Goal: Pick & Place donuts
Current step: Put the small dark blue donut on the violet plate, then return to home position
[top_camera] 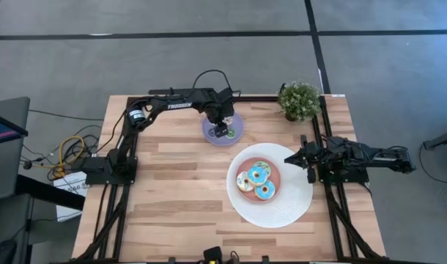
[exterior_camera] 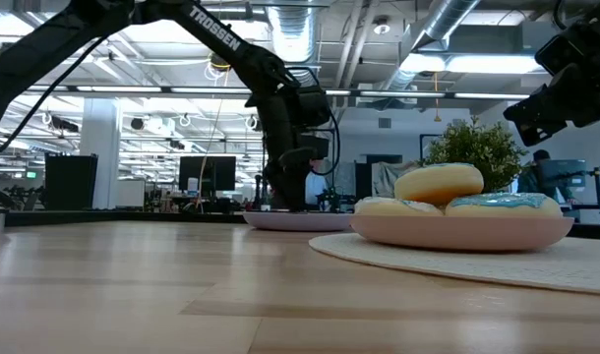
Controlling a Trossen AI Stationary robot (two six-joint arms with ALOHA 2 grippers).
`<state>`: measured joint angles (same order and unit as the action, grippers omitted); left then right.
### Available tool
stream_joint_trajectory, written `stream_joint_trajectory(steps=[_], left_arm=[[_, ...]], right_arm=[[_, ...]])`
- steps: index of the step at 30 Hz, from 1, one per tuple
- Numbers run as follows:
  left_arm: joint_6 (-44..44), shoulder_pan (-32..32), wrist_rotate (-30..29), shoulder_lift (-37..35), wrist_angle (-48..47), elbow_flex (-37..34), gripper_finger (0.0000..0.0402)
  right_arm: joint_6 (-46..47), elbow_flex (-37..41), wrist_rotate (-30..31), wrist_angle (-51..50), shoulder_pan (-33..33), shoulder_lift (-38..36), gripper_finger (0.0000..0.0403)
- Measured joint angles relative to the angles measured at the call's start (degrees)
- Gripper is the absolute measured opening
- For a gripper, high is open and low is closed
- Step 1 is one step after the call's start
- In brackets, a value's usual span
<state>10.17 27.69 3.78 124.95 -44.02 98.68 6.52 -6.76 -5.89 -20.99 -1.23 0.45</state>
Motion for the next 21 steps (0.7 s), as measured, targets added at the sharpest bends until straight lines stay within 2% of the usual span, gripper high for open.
stream_joint_trajectory(steps=[5,15,18,21], left_arm=[[2.12,0.45,-0.06,-0.17,-3.24,1.23,0.0249],[-4.03,1.05,-2.74,-0.68,-13.31,12.76,0.0249],[-5.37,-0.64,-2.67,-1.23,-14.95,12.68,0.0249],[-5.35,-4.21,-5.35,-2.34,-17.28,10.75,0.0243]], right_arm=[[-0.02,0.0,0.0,0.0,0.0,0.0,0.0],[-0.01,0.02,0.0,0.0,0.0,0.0,0.0],[0.0,0.02,-0.01,0.0,0.0,-0.01,0.0],[0.0,0.02,-0.02,0.02,0.0,0.0,0.0]])
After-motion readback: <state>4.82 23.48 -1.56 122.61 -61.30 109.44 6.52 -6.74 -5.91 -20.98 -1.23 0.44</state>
